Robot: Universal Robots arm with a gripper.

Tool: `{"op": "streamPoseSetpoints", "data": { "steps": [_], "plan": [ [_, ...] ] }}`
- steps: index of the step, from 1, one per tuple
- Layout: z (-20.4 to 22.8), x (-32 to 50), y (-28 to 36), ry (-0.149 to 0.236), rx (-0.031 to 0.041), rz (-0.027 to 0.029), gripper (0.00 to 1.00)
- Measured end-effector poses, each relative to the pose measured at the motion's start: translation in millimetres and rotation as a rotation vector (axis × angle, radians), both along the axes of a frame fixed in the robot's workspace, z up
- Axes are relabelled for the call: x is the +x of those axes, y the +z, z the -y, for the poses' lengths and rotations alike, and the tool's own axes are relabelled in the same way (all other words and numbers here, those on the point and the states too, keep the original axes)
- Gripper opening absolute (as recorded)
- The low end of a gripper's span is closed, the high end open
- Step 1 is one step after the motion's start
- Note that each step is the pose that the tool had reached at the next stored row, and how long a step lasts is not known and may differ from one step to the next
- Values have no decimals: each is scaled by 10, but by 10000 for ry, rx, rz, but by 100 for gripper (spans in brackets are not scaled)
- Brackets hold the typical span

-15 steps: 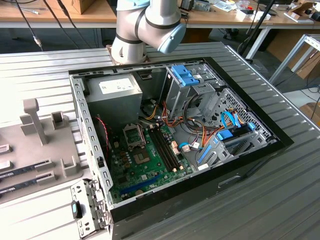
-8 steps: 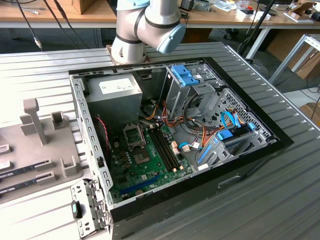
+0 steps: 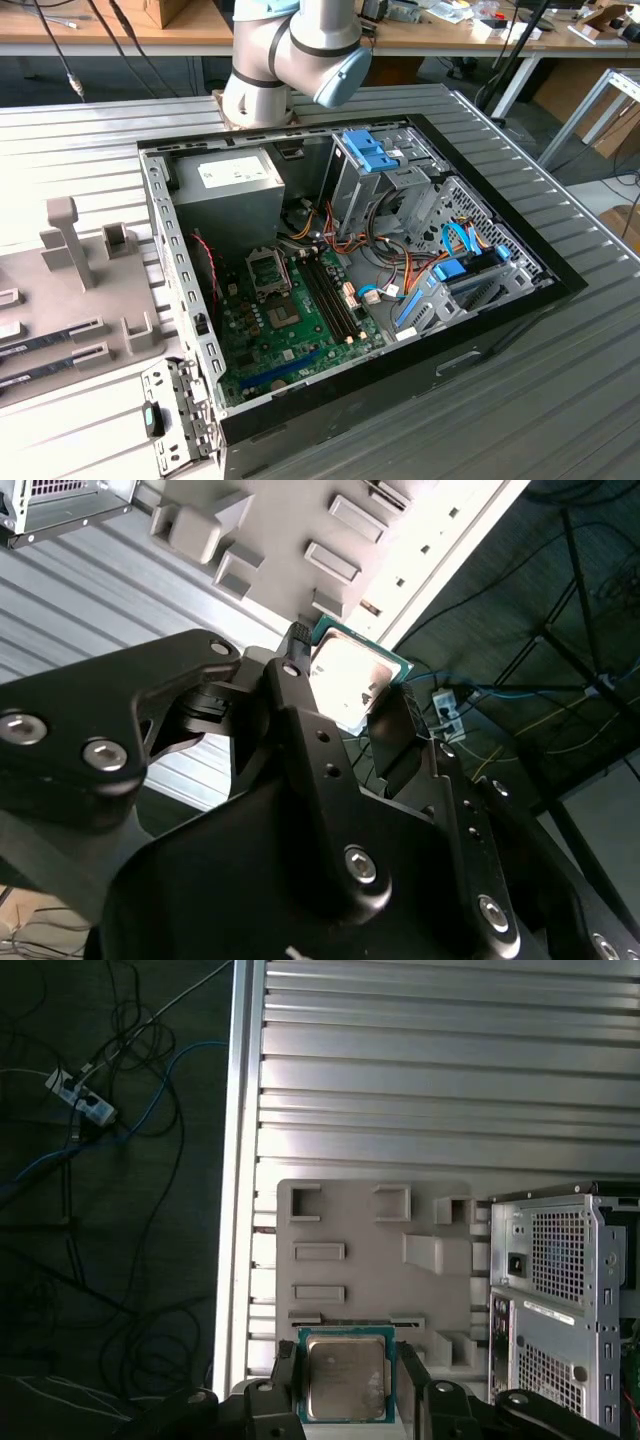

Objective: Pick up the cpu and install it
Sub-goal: 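Pick up the cpu and move it towards the insertion slot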

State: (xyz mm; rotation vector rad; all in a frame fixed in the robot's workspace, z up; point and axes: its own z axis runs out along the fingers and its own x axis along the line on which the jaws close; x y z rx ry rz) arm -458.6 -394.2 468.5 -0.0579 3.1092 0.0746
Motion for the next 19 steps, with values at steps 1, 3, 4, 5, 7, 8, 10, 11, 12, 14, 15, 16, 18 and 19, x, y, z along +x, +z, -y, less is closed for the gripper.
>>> {"op": "streamPoseSetpoints", "data": {
  "steps": [1, 3, 4, 5, 7, 8, 10, 11, 12, 14, 15, 16, 18, 19],
  "plan": [
    [3, 1, -1, 0, -1, 0, 47],
    [7, 3, -2, -1, -3, -1, 47],
    [9, 4, -3, 0, -4, -1, 47],
    [10, 5, -3, 0, -3, -1, 47],
    [13, 7, -6, -1, -4, -1, 47],
    [14, 8, -7, -1, -4, -1, 47],
    [17, 12, -11, 0, -2, 2, 47],
    [18, 15, -13, 0, -2, 2, 47],
    [18, 17, -13, 0, -3, 1, 47],
    [19, 21, -16, -1, -3, 0, 47],
    [20, 23, -17, 0, -3, 0, 47],
    [20, 25, -17, 0, -3, 0, 47],
    [20, 32, -19, 0, -4, -1, 47],
    [20, 34, -20, 0, -3, -1, 47]
  ]
}}
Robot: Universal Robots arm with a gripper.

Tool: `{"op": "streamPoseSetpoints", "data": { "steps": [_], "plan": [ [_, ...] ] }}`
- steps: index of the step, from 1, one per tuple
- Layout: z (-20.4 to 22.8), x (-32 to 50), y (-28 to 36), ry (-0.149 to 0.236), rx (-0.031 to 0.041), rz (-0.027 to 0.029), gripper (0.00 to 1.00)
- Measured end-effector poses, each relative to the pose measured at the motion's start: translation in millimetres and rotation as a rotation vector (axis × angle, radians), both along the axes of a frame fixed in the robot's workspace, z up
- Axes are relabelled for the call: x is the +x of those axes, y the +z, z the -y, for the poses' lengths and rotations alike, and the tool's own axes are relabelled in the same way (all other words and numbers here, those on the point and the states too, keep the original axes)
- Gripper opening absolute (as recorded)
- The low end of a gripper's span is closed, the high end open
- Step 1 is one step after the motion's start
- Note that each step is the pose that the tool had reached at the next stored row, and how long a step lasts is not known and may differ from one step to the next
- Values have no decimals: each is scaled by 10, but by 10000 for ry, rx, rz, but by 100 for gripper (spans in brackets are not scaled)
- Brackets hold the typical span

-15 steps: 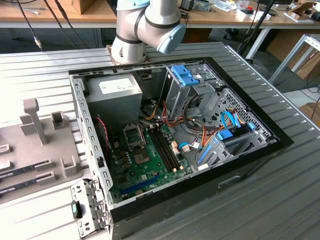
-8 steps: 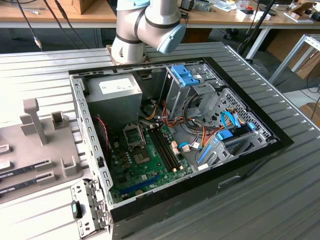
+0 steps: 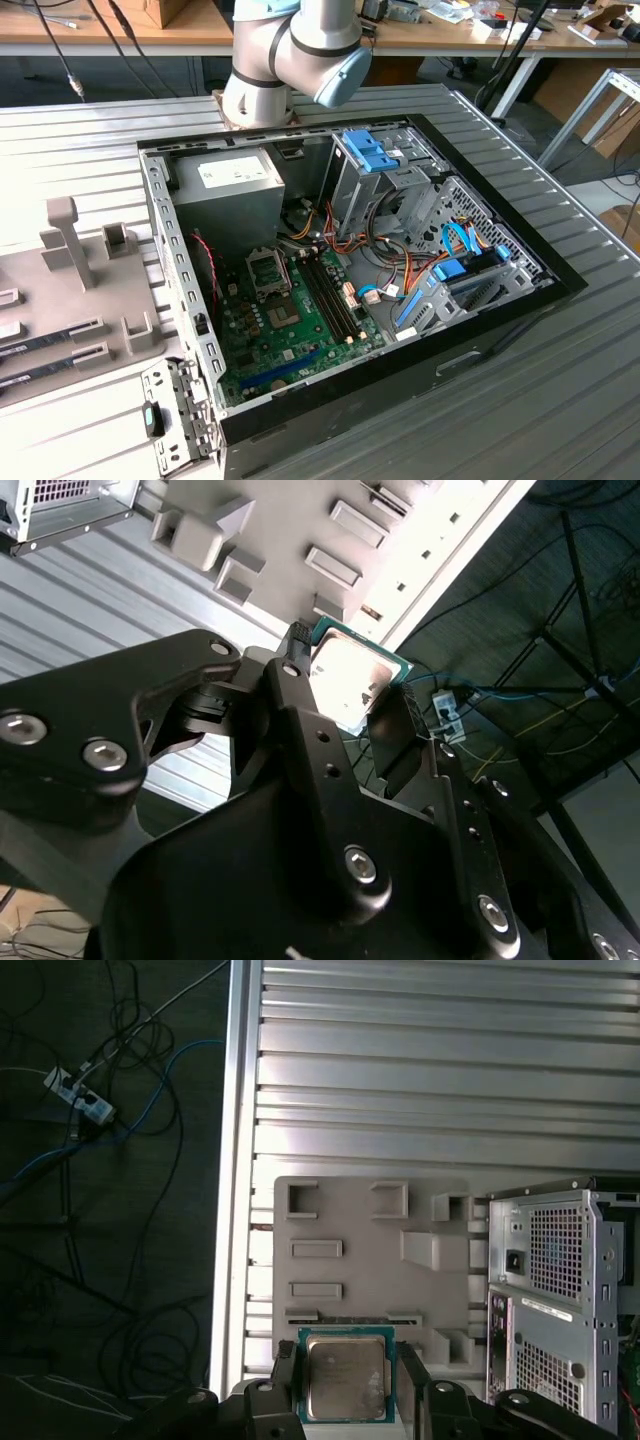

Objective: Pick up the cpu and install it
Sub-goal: 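Pick up the cpu and move it towards the insertion slot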

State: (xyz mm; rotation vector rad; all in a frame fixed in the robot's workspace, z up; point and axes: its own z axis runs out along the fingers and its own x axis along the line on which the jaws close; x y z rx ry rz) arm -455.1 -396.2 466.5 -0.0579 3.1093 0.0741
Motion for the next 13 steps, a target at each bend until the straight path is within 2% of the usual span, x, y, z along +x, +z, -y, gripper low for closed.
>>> {"op": "streamPoseSetpoints", "data": {
  "steps": [13],
  "plan": [
    [0, 56, -14, 0, 0, 1, 47]
  ]
}}
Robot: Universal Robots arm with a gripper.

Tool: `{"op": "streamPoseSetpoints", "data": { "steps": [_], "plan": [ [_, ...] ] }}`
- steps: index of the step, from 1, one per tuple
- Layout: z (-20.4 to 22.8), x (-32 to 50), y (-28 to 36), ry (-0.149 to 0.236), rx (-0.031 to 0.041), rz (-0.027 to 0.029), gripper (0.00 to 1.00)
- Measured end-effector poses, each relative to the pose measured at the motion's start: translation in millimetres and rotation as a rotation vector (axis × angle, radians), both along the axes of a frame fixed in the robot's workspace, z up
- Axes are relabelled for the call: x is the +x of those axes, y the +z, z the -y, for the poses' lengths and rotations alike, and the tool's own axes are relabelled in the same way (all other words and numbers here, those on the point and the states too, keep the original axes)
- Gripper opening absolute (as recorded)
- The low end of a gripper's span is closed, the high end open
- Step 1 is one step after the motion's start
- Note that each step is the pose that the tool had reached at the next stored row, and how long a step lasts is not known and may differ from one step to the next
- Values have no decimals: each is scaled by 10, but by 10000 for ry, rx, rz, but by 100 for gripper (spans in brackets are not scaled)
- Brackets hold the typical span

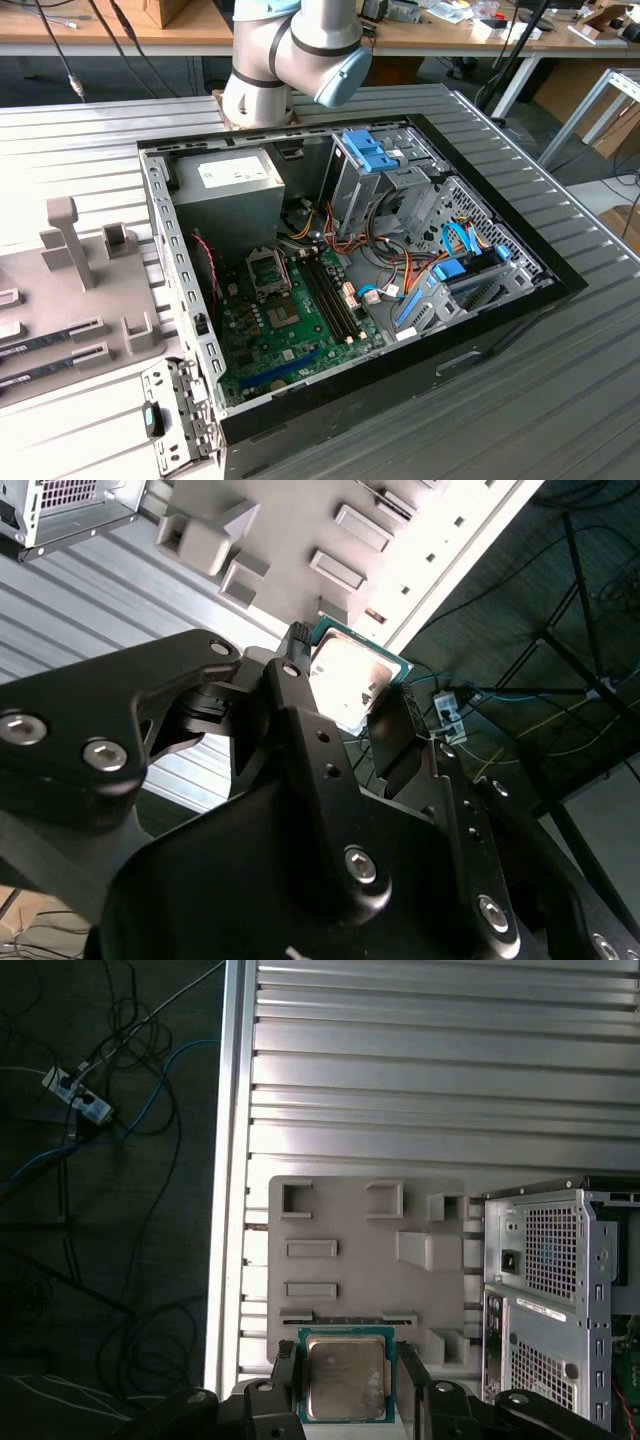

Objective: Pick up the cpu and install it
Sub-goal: 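Pick up the cpu and move it towards the insertion slot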

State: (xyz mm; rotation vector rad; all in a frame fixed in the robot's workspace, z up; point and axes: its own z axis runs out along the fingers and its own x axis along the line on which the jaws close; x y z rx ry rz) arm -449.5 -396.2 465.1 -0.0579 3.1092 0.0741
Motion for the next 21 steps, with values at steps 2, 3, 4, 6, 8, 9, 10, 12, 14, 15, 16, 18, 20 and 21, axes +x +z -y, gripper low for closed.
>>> {"op": "streamPoseSetpoints", "data": {
  "steps": [2, 3, 4, 6, 8, 9, 10, 12, 14, 15, 16, 18, 20, 21],
  "plan": [
    [0, 3, -1, -1, 0, -1, 47],
    [0, 4, -2, -1, 0, 0, 47],
    [0, 7, -3, 0, 0, 0, 47],
    [0, 12, -4, 0, 0, 0, 47],
    [0, 15, -7, 0, 0, 0, 47],
    [0, 16, -8, 0, 0, 0, 47],
    [0, 16, -9, 0, 0, -1, 47],
    [0, 17, -10, 0, 0, 0, 47],
    [0, 20, -12, 0, 1, 0, 47],
    [0, 22, -13, 0, 0, -1, 47],
    [0, 24, -14, 0, 0, -1, 47],
    [0, 30, -16, 0, 0, -1, 47],
    [0, 42, -18, 0, 0, 0, 47],
    [0, 48, -18, 0, 0, -1, 47]
  ]
}}
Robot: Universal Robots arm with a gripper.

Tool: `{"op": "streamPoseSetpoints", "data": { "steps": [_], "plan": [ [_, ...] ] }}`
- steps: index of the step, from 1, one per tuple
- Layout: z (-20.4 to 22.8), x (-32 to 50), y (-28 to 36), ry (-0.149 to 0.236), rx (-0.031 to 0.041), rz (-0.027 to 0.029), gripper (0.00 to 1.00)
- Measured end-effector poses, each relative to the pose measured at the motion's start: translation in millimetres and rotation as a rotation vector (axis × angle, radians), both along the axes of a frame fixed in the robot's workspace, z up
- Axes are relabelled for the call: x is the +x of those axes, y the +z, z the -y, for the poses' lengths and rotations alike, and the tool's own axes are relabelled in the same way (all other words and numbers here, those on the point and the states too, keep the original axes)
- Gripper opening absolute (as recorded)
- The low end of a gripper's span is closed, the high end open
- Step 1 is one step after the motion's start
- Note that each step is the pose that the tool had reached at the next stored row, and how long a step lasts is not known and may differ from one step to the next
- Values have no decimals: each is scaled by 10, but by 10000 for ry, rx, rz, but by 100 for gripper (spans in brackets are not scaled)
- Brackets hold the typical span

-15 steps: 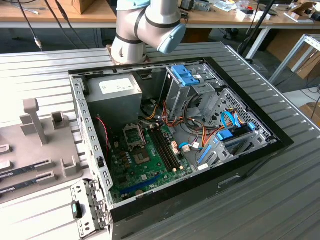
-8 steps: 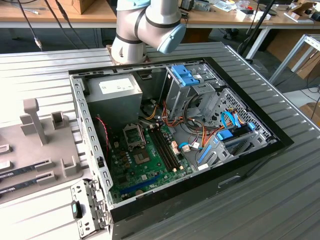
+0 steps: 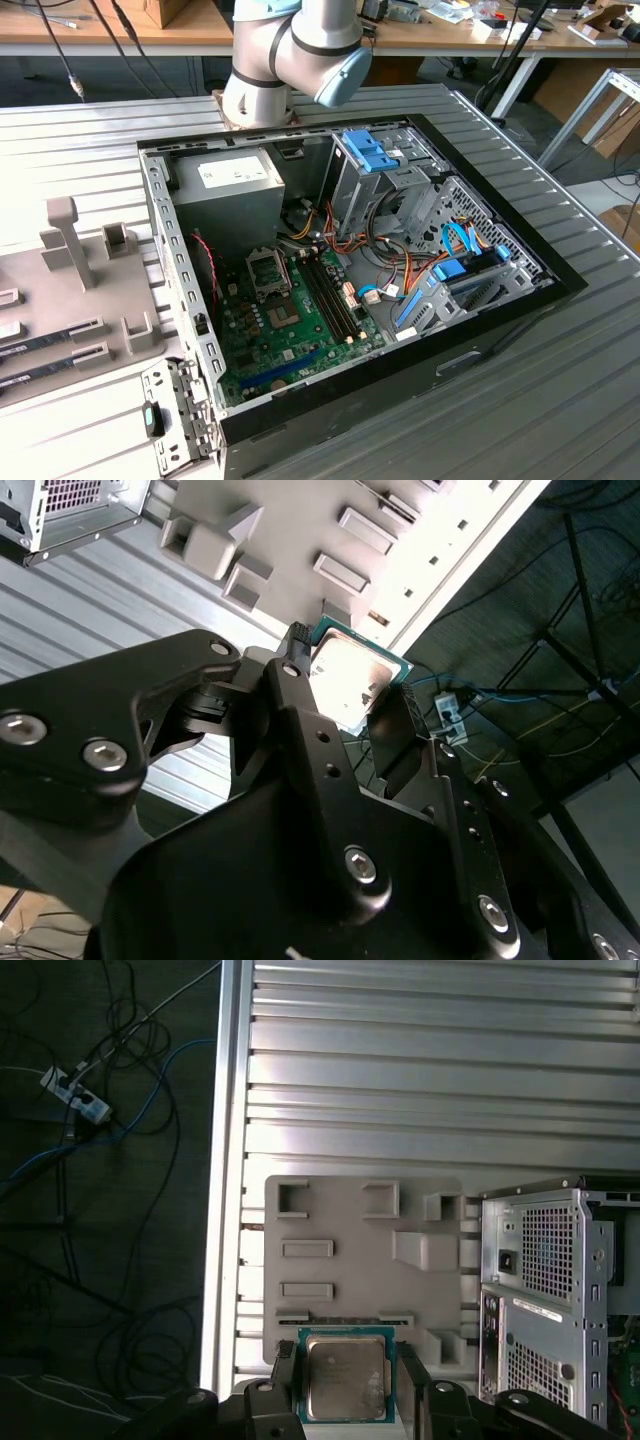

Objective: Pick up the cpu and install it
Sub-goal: 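Pick up the cpu and move it towards the insertion slot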

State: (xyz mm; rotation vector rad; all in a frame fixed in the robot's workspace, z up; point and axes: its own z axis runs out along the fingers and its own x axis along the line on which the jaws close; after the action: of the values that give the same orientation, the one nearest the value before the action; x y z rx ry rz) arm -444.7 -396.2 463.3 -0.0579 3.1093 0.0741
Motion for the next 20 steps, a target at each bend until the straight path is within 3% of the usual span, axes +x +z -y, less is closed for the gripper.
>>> {"op": "streamPoseSetpoints", "data": {
  "steps": [20],
  "plan": [
    [0, 76, -15, 0, 0, 0, 47]
  ]
}}
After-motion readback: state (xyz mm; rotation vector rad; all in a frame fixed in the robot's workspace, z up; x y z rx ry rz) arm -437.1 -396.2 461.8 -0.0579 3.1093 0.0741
